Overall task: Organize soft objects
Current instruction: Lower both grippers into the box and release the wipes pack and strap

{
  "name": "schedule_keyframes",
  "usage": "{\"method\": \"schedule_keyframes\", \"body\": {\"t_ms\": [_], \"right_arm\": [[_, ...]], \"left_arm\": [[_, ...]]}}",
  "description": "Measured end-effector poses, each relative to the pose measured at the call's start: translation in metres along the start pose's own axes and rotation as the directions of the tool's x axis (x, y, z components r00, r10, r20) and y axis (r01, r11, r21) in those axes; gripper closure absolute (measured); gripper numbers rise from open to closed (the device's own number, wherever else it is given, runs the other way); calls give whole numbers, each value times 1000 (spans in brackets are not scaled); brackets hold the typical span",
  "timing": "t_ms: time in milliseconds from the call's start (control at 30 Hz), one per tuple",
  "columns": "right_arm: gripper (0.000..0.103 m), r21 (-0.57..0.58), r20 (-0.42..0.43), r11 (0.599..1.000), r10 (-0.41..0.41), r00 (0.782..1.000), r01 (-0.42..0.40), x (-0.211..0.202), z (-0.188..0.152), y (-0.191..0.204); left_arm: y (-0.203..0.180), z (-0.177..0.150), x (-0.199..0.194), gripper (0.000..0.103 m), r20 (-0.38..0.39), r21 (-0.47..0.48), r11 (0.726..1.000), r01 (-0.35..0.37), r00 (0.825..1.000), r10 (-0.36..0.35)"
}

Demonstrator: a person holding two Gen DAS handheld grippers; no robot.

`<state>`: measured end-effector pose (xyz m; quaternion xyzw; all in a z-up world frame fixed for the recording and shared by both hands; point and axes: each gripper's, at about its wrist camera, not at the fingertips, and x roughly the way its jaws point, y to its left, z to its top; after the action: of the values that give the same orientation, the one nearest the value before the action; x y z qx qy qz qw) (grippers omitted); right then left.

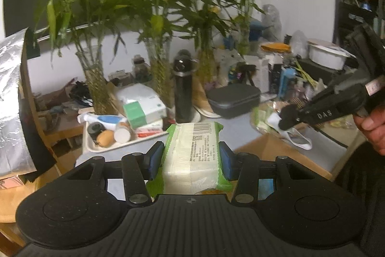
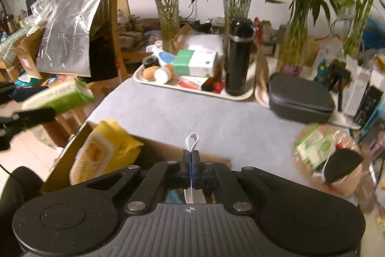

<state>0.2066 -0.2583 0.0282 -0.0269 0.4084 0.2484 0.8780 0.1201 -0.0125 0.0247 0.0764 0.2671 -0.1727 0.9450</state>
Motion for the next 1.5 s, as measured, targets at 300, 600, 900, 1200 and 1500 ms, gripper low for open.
{"method": "schedule_keyframes", "body": {"t_ms": [300,600,900,1200,1500], "right_arm": [[100,84,-81,996,40,996,-33,8,-13,4],[19,124,-101,992,33,994,-20,11,-15,1],[0,53,-84,997,-52,995,56,-9,-25,20],[0,-4,-64,992,-124,990,124,-32,-41,36],[0,-21,-56,986,-167,984,166,-50,-65,45]], "left_arm": [[-23,-24,6,56,-34,148,964,221,975,-218],[-33,-37,18,31,-67,257,933,252,968,-243],[-36,-26,-2,25,-66,151,983,102,993,-93],[-27,-17,-11,22,-187,-23,998,-54,981,48],[-32,-26,-18,3,-260,-152,974,-170,957,127]]}}
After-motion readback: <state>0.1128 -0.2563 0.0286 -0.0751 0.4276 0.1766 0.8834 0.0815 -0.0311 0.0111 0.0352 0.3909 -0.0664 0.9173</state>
